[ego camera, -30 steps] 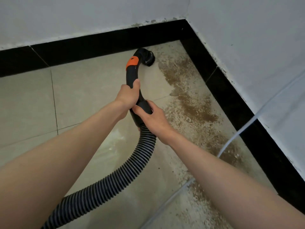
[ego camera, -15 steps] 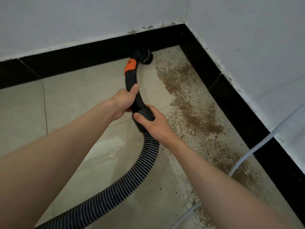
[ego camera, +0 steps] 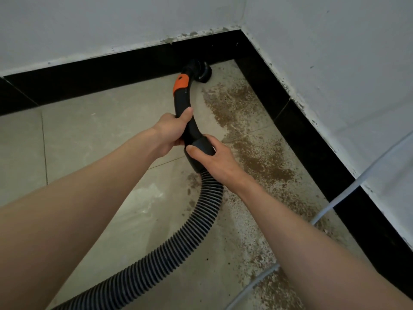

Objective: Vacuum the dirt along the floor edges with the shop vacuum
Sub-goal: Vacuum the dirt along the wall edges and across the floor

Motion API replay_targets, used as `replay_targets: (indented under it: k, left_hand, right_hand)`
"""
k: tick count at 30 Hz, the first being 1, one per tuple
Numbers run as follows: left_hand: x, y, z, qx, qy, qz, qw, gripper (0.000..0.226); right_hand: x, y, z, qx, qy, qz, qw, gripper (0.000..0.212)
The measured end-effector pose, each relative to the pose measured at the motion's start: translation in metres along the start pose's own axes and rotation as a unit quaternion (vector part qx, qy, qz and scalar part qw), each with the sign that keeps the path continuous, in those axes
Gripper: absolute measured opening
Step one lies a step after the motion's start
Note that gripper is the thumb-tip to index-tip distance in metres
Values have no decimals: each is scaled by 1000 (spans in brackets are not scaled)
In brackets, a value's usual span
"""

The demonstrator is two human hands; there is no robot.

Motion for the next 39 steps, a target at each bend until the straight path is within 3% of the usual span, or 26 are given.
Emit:
replay_targets:
  k: [6, 16, 28, 39]
  left_hand:
    - [-36, 10, -18, -28, 11, -21, 999, 41]
    - [-65, -38, -21, 5, 26, -76, 997, 42]
    - [-69, 12, -11, -11, 44, -5, 999, 49]
    - [-104, -17, -19, 15, 44, -49, 998, 47]
  right_hand:
    - [-26, -9, 14, -20, -2, -26, 999, 22]
    - [-76, 27, 26, -21, -13, -8, 1000, 13]
    - [-51, -13, 8, -50, -25, -49, 997, 30]
    - [-106, 4, 21, -25, -47, -21, 998, 28]
Point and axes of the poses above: each hand's wrist, its own x-axis towards the middle knuckle, its own y-axis out of the back of the hand, z = x × y, the point moved 5 cm from there along x, towards the middle knuckle, and after that the axes turned 8 degrees about -y, right-handed, at the moved point
